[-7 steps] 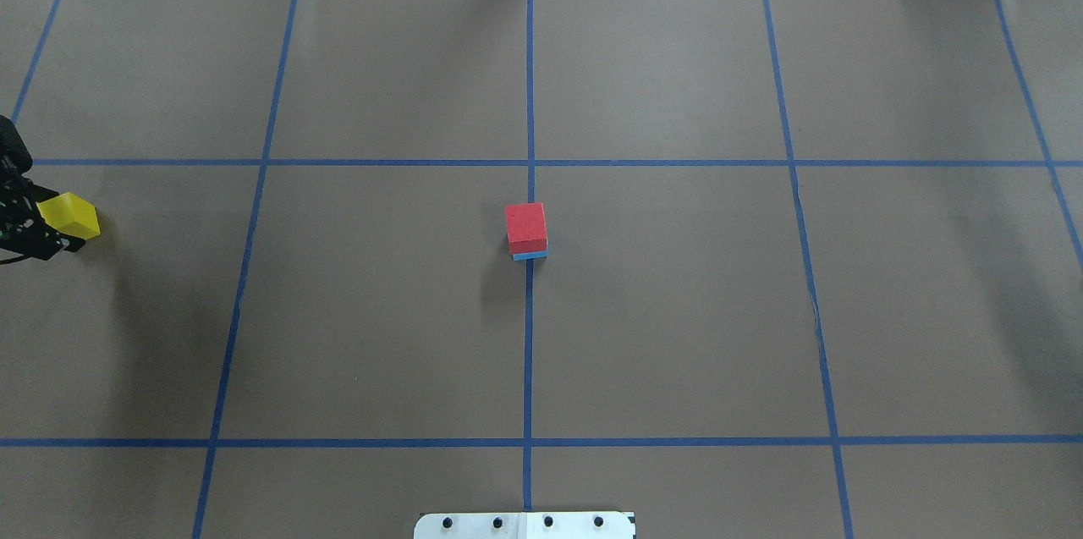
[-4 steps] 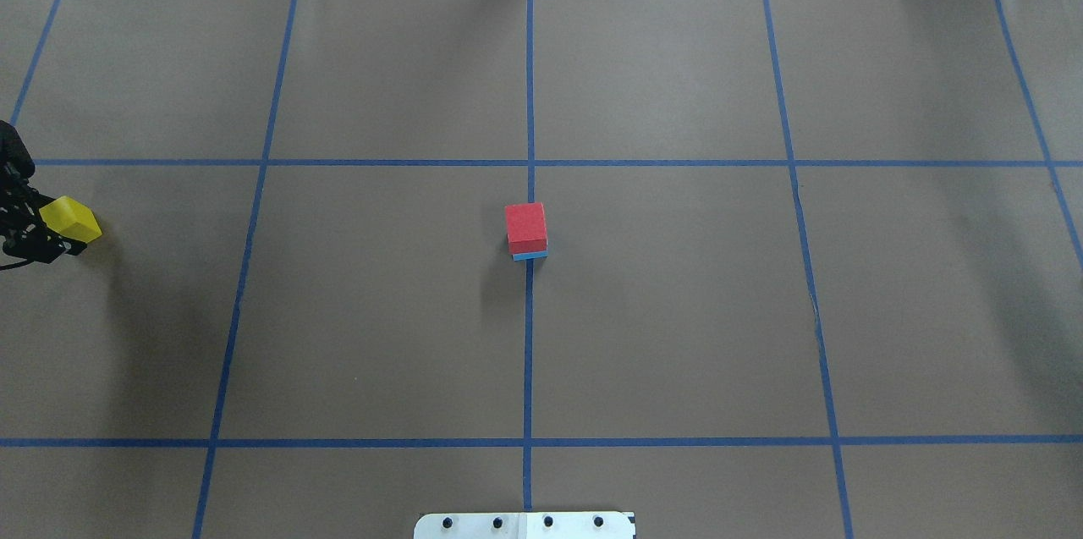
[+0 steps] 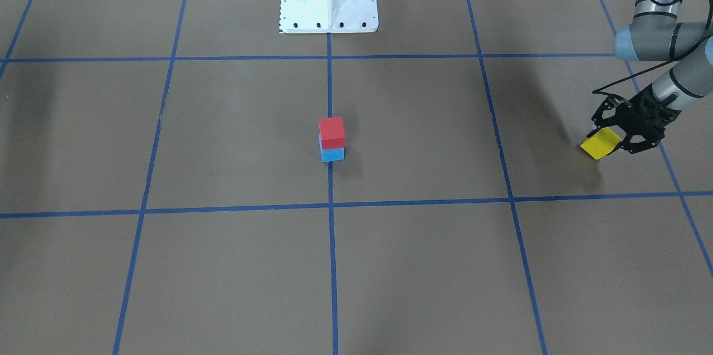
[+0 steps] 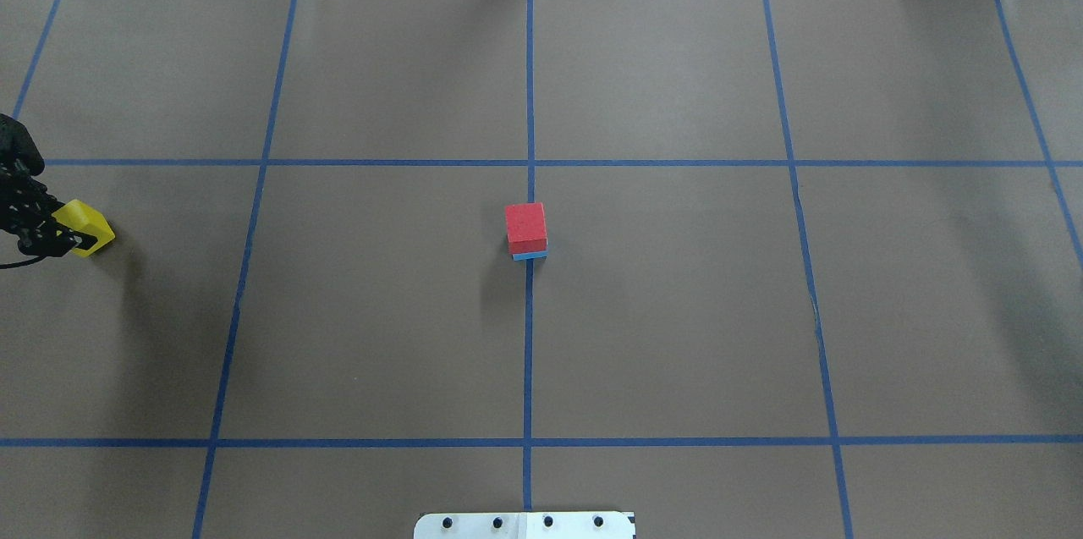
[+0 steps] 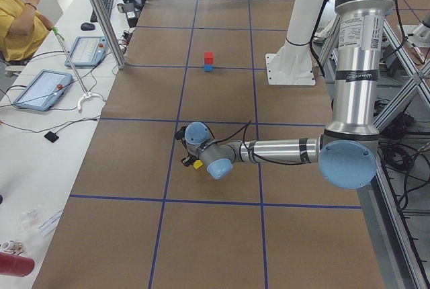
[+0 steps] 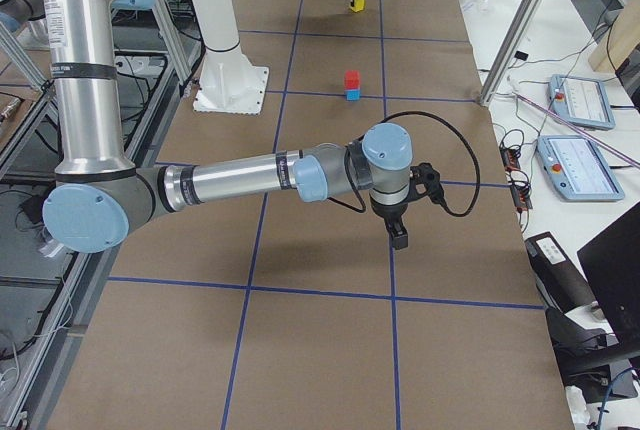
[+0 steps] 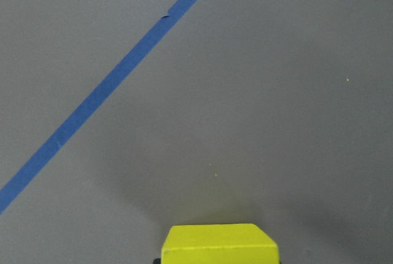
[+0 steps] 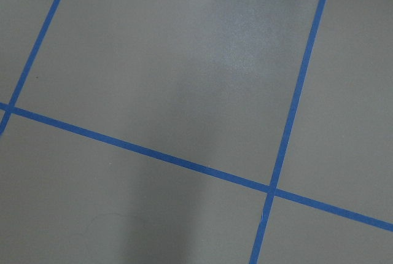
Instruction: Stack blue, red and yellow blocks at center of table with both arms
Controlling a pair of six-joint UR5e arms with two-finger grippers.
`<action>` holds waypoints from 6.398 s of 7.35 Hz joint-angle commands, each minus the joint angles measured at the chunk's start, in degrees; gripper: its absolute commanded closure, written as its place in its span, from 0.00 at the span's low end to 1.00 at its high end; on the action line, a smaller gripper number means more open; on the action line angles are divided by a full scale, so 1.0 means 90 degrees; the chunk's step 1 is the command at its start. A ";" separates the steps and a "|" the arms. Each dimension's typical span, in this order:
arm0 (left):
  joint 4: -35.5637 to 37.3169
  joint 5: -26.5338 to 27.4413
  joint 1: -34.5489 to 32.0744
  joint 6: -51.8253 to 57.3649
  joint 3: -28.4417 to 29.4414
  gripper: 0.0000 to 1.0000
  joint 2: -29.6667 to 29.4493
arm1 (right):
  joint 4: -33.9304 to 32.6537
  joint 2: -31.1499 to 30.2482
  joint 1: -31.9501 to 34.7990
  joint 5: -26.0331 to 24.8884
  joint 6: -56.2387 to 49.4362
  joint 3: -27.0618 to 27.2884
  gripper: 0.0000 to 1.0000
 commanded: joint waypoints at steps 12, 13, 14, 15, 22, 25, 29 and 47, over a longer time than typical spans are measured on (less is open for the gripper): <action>0.6120 0.2866 0.2814 -0.7780 -0.1173 1.00 -0.5711 | -0.0020 0.0024 0.0000 0.0010 0.0029 -0.0001 0.00; 0.6120 0.3072 0.3087 -0.7909 -0.0841 1.00 -0.5947 | -0.0020 0.0024 0.0000 0.0010 0.0029 -0.0001 0.00; 0.6120 0.3084 0.3099 -0.7910 -0.0664 1.00 -0.5998 | -0.0020 0.0024 0.0000 0.0010 0.0029 -0.0001 0.00; 0.6120 0.3084 0.3119 -0.7910 -0.0662 0.94 -0.5950 | -0.0029 0.0024 0.0000 0.0010 0.0029 -0.0001 0.00; 0.6335 0.3093 0.3256 -0.8145 -0.0681 0.44 -0.5900 | -0.0029 0.0024 0.0000 0.0010 0.0029 -0.0001 0.00; 0.6335 0.3308 0.3402 -0.8155 -0.0662 0.34 -0.5900 | -0.0029 0.0024 0.0000 0.0010 0.0019 -0.0001 0.00; 0.6335 0.3289 0.3393 -0.8096 -0.0807 0.00 -0.5910 | -0.0029 0.0024 0.0000 0.0010 0.0019 -0.0021 0.00; 0.6061 0.0086 -0.3657 0.0654 -0.2420 0.00 0.1550 | -0.1631 0.0161 0.0528 -0.0566 -0.0039 -0.0167 0.00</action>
